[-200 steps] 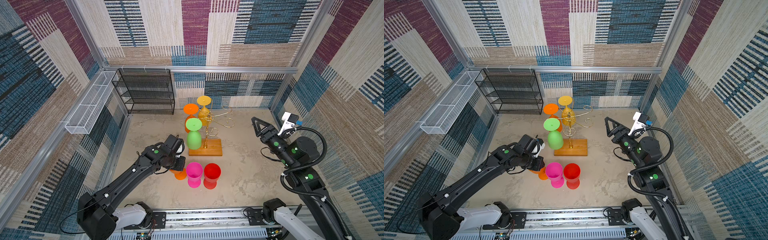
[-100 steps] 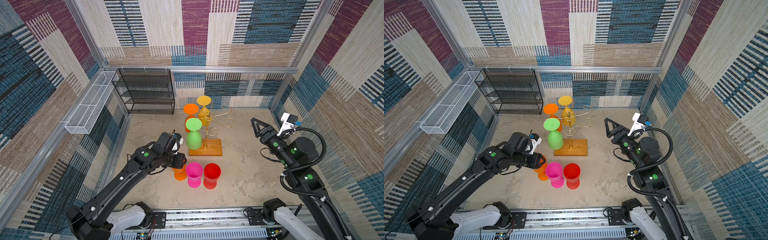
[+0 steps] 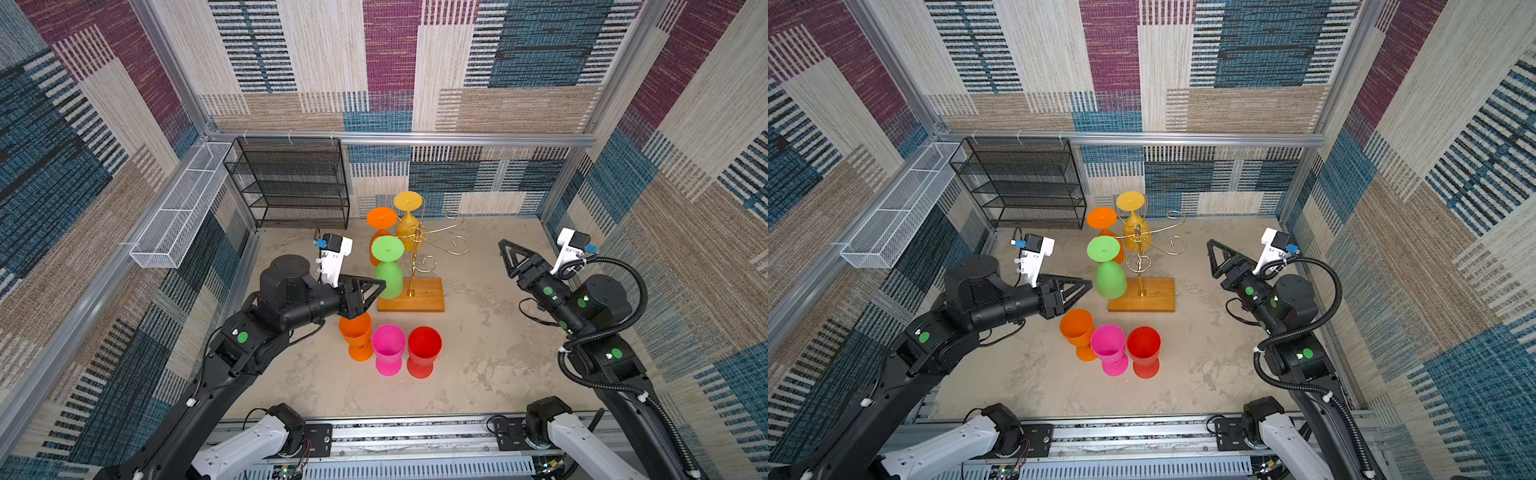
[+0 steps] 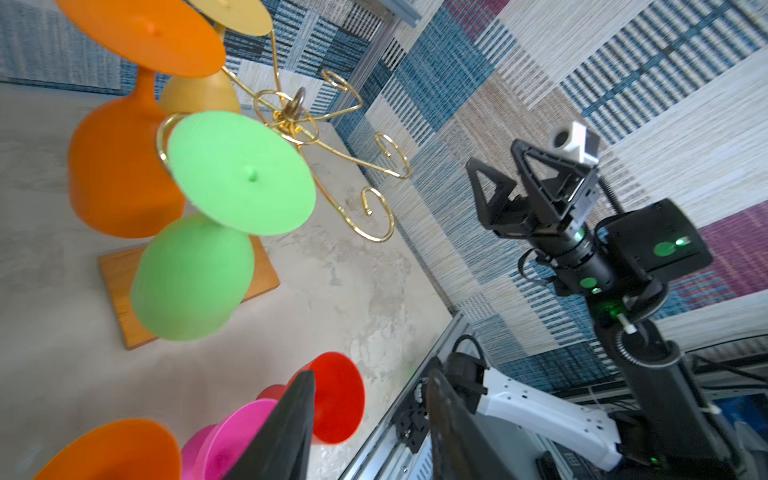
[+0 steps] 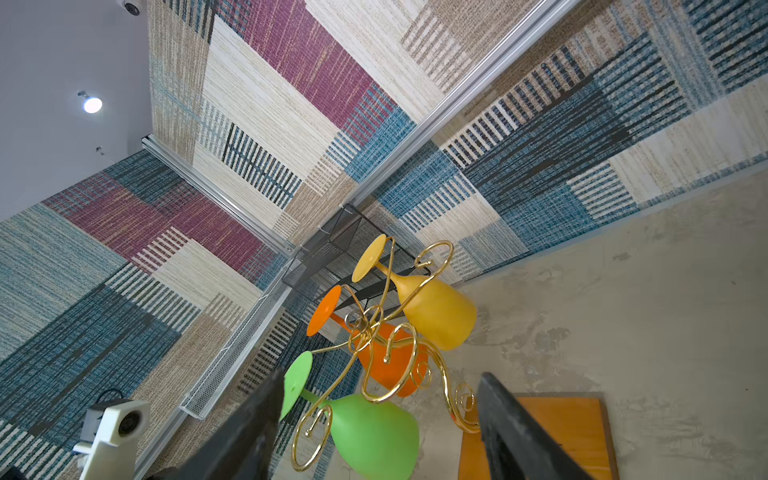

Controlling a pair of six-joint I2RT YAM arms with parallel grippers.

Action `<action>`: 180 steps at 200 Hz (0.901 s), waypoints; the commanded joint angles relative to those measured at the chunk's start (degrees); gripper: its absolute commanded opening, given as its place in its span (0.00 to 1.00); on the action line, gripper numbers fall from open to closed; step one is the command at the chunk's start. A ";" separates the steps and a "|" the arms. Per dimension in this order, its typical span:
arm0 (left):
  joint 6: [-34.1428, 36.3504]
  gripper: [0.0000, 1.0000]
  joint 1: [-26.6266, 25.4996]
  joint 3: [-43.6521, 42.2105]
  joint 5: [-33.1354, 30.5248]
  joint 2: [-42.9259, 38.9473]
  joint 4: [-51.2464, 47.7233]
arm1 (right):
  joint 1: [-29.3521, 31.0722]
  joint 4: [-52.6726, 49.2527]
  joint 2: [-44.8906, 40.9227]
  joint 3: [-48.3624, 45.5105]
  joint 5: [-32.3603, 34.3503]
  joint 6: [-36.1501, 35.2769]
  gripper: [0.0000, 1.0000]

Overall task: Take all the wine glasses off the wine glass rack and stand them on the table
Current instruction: 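Reach the left gripper to the green glass's foot on the rack, then close the left gripper on the green glass's foot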

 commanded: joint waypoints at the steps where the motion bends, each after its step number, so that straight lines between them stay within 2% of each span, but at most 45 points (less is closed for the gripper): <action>1: -12.48 0.43 2.07 -1.75 5.29 1.10 14.25 | -0.02 0.99 -0.61 -0.02 -0.03 -1.06 0.75; 27: -21.59 0.43 5.99 -5.81 8.67 2.03 22.62 | 0.05 0.11 -1.61 0.26 0.76 -1.64 0.75; 69: -27.33 0.42 9.80 -7.85 13.62 2.79 22.56 | 0.05 -0.78 -2.48 0.17 1.85 -2.25 0.75; 180: -29.75 0.42 13.65 -9.44 17.28 4.34 21.93 | -0.02 0.90 -0.92 -0.18 0.77 -1.83 0.75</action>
